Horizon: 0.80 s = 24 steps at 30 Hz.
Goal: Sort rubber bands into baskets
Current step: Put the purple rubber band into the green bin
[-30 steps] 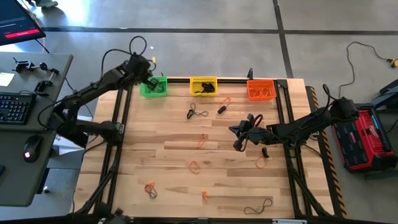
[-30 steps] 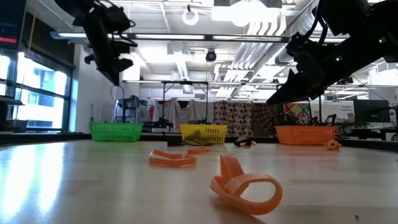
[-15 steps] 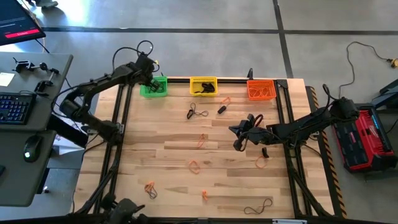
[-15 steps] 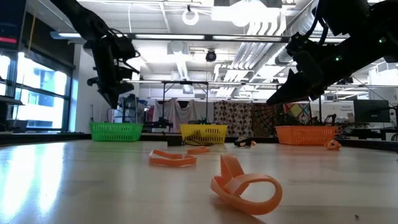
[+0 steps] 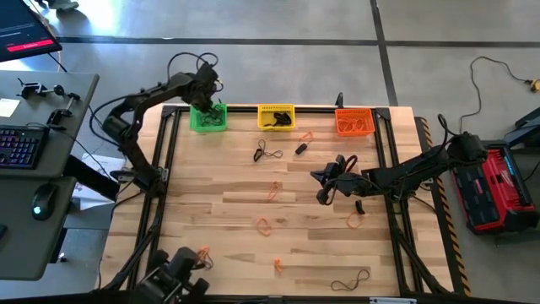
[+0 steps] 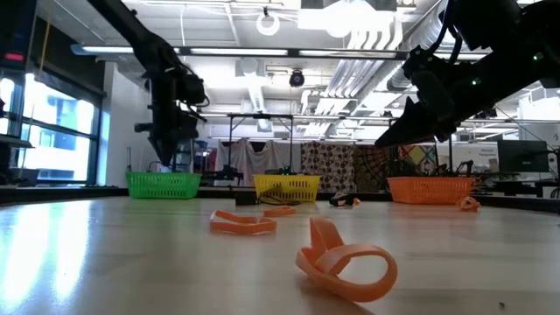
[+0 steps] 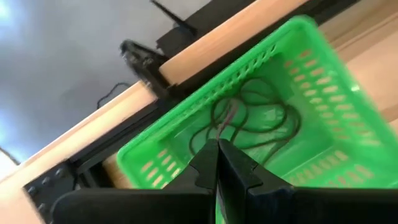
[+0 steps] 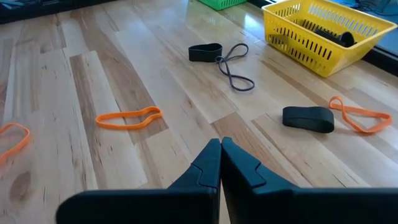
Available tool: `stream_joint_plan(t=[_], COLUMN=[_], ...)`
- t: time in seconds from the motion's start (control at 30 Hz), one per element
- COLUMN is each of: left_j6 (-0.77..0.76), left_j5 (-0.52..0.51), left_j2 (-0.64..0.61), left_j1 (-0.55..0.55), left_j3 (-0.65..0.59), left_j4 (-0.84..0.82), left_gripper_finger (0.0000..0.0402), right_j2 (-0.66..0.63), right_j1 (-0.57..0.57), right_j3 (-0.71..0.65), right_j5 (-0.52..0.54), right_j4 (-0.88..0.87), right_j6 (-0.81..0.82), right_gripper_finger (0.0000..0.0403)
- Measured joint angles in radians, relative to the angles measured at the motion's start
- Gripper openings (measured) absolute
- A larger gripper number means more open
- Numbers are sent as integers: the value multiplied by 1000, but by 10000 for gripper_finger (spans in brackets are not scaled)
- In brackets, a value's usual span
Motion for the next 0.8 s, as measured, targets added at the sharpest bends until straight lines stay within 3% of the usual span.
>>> stream_joint_plan(t=[0.2, 0.8], left_j6=[-20, -9], left_j5=[73, 63], left_j2=[57, 165], left_j1=[10, -12], left_j3=[46, 46], left_j4=[2, -3], left_gripper_finger=[0, 9], right_j2=[0, 0], right_j1=[0, 0], right_j3=[0, 0], right_j5=[0, 26], right_j4=[-1, -4], right_j6=[-9, -2], right_gripper_finger=[0, 0])
